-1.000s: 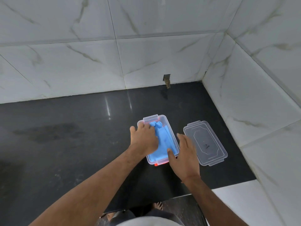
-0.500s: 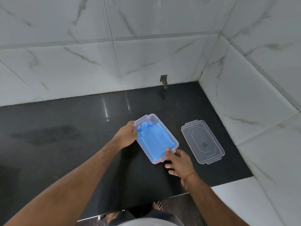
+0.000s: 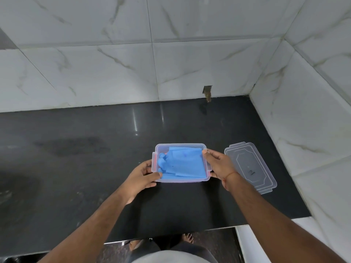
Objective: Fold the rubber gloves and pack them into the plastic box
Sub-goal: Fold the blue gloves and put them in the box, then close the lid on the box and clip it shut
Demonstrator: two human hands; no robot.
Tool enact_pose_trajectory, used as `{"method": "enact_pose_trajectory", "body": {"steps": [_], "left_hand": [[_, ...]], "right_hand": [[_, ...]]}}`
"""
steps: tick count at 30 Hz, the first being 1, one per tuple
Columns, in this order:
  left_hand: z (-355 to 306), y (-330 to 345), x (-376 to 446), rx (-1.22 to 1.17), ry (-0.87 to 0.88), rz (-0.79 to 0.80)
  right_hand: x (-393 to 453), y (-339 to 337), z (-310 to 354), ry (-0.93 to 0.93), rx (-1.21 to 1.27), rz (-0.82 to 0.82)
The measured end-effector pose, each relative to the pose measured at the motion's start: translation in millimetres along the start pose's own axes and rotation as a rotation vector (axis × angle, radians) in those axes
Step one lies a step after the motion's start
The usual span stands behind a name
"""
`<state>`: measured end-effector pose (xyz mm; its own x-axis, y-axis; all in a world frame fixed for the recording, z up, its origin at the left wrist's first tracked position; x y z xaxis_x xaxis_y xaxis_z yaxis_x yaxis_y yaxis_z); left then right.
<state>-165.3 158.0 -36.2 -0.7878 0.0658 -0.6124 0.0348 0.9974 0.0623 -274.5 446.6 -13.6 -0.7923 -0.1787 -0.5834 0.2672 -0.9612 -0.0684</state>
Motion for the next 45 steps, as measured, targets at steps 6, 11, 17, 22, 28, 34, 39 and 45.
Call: {"method": "enact_pose_trajectory", "body": {"steps": [6, 11, 17, 22, 28, 34, 39, 45], "left_hand": [[2, -3, -2, -0.030, -0.022, -0.010], [-4, -3, -6, 0.021, -0.046, -0.022], [-4, -2, -11, 0.019, -0.010, -0.064], [-2, 1, -12, -0.026, 0.008, -0.094], [0, 4, -16, -0.022, -0.019, -0.110], [4, 7, -18, -0.027, -0.034, -0.120], [6, 10, -18, -0.047, -0.047, -0.116], [3, 16, -22, -0.026, 0.021, -0.114]], "right_hand": [[-12, -40, 27, -0.221, -0.591, -0.303], [-27, -125, 12, -0.081, -1.024, -0.437], [-25, -170, -39, 0.341, -1.124, -0.237], [-19, -165, -51, 0.285, -1.141, -0.260], [-9, -163, -53, 0.257, -1.013, -0.284], [-8, -140, -47, 0.154, -0.908, -0.183], [-10, -130, -43, 0.087, -0.837, -0.224], [-12, -120, -60, 0.109, -0.484, -0.204]]}}
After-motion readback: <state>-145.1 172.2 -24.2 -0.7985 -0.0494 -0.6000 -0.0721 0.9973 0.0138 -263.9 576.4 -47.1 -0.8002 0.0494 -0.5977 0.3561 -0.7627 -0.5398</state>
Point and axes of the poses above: each hand's wrist, its own x-axis towards the middle knuckle, its own y-axis out of the palm, z = x × y, the point moved 7 cm from there along x, towards the middle knuckle, and after that the axes turned 8 degrees about z, right-handed, at the moved point
